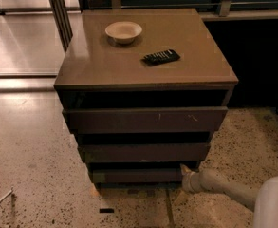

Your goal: Open bottom drawer

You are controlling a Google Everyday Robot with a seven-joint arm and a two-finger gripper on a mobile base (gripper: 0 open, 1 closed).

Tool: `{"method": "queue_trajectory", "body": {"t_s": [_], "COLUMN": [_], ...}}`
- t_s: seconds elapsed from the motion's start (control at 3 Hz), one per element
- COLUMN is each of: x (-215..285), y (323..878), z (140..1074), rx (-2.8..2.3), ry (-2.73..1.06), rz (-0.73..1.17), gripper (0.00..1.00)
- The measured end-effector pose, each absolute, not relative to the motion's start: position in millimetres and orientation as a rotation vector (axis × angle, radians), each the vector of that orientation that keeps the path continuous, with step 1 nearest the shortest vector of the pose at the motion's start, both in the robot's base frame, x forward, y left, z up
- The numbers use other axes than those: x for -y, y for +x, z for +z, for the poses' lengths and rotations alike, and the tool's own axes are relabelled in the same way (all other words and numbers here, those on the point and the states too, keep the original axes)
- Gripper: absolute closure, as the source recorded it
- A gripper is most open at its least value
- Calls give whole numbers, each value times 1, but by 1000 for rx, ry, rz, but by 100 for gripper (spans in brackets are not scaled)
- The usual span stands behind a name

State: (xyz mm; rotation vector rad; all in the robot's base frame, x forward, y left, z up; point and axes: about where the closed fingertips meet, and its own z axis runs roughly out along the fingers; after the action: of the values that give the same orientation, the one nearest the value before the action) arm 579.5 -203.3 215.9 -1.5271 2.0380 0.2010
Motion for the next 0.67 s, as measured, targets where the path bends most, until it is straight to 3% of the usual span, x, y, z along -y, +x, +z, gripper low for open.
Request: {"method": "queue_trajectory", "body": {"t_s": [0.67], "x": [191], "y": [597], "z": [199], "rx": [-2026], "ry": [-1576], "rz": [300], "gripper": [0]}}
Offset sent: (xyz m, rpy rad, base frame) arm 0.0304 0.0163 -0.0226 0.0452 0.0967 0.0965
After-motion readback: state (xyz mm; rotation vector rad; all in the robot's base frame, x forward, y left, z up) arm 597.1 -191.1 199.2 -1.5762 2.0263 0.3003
